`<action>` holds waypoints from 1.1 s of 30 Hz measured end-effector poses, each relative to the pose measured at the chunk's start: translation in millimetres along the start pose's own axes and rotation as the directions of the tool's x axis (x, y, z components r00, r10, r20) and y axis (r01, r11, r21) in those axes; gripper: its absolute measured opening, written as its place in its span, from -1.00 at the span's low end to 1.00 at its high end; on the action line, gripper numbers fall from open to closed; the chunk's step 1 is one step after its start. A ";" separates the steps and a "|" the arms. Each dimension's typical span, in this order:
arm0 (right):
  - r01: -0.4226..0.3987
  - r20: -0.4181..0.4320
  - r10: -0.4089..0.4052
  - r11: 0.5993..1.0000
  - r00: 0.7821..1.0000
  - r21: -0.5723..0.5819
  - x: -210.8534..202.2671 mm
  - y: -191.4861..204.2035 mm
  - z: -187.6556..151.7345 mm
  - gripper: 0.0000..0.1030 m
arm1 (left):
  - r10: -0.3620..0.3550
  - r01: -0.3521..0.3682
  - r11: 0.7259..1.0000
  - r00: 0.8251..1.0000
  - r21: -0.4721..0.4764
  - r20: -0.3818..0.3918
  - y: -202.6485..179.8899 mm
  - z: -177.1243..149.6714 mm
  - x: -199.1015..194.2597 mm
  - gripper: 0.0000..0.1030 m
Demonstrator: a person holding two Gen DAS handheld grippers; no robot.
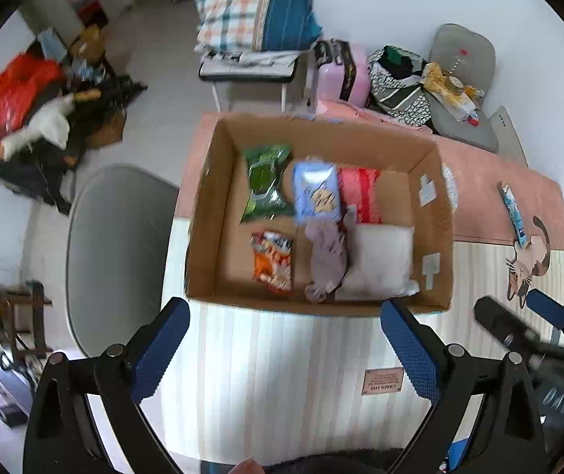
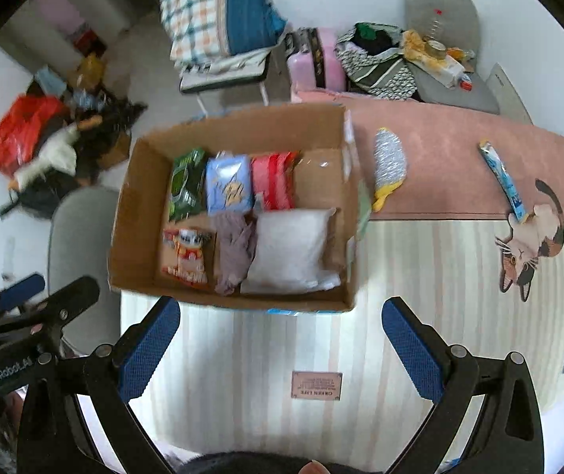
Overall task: Organize soft objects
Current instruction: 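Lift both tools and turn toward the silver-yellow sponge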
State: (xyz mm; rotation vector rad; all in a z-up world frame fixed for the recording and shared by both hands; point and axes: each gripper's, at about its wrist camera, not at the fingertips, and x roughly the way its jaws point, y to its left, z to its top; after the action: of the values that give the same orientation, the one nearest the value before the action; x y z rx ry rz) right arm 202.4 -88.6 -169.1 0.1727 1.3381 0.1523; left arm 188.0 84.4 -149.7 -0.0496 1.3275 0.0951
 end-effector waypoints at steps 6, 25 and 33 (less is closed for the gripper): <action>0.051 0.029 -0.057 0.984 0.998 0.169 -16.4 -94.1 11.5 1.00 | -0.009 0.002 0.994 0.998 0.108 0.064 -72.6 36.9 -11.0 0.92; 0.285 -0.165 -0.245 0.911 0.955 0.298 54.1 -366.7 81.5 1.00 | 0.137 0.039 0.875 0.936 0.483 -0.323 -314.3 147.2 193.8 0.92; 0.264 -0.258 -0.196 0.929 0.946 0.261 137.4 -406.5 125.0 1.00 | 0.270 -0.036 0.856 0.881 0.515 -0.388 -334.8 148.5 273.1 0.92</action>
State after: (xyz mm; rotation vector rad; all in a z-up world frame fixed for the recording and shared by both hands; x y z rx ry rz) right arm 359.4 -461.9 -358.2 0.2509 1.5965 -0.2360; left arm 429.1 -224.1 -385.2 0.5093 1.7874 -0.1315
